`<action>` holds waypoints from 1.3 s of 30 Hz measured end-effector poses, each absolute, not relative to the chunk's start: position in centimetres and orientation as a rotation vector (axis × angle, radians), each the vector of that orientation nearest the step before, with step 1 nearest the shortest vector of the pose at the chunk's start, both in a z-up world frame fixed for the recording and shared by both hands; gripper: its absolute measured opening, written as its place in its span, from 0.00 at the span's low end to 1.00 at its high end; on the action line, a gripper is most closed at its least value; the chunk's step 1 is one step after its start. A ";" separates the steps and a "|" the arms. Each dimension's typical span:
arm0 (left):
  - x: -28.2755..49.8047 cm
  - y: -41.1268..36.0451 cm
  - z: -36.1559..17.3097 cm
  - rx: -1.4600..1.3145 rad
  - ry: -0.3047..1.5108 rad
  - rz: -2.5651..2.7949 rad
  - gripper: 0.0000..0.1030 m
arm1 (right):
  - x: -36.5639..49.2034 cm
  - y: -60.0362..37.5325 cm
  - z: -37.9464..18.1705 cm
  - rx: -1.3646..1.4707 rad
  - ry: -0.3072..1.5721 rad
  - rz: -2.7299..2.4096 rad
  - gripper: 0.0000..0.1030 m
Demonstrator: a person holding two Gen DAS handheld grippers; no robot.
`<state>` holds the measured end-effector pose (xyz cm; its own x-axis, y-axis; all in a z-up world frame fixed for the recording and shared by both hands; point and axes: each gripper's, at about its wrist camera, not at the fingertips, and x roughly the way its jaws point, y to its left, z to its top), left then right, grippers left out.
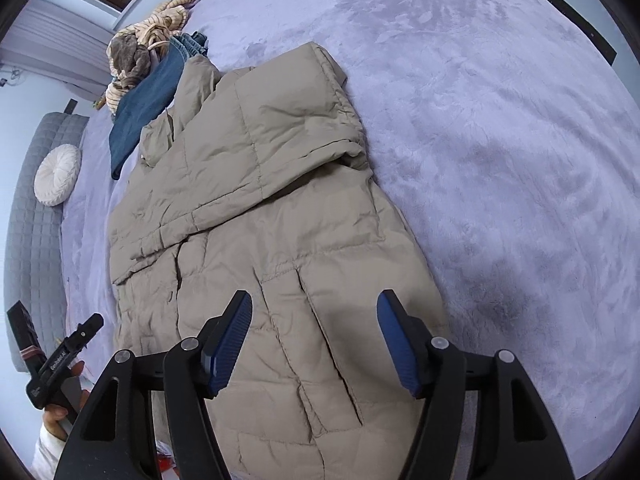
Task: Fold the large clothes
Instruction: 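Smooth the folded jacket body with both tools open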
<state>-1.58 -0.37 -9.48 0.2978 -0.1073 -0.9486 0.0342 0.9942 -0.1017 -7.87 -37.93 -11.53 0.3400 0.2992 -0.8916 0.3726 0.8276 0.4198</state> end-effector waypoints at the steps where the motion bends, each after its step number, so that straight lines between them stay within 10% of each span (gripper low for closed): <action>1: -2.1 -0.4 -9.5 -0.072 1.275 -0.087 1.00 | -8.1 -37.8 -11.4 0.637 1.248 -0.043 0.68; 3: -3.3 -0.3 -9.4 -0.089 1.298 -0.073 1.00 | -8.6 -37.5 -11.3 0.642 1.255 -0.021 0.80; 35: -15.5 10.7 -13.7 -0.259 1.431 -0.115 1.00 | -21.6 -30.9 -14.9 0.871 1.282 -0.186 0.81; 39: -16.6 12.3 -14.1 -0.297 1.432 -0.135 1.00 | -23.6 -30.5 -15.6 0.912 1.271 -0.218 1.00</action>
<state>-16.57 12.34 -14.08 0.1385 -0.2682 -0.9534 -0.0856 0.9558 -0.2813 -23.59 -30.48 -15.59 0.3279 0.3306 -0.8850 0.6064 0.6447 0.4655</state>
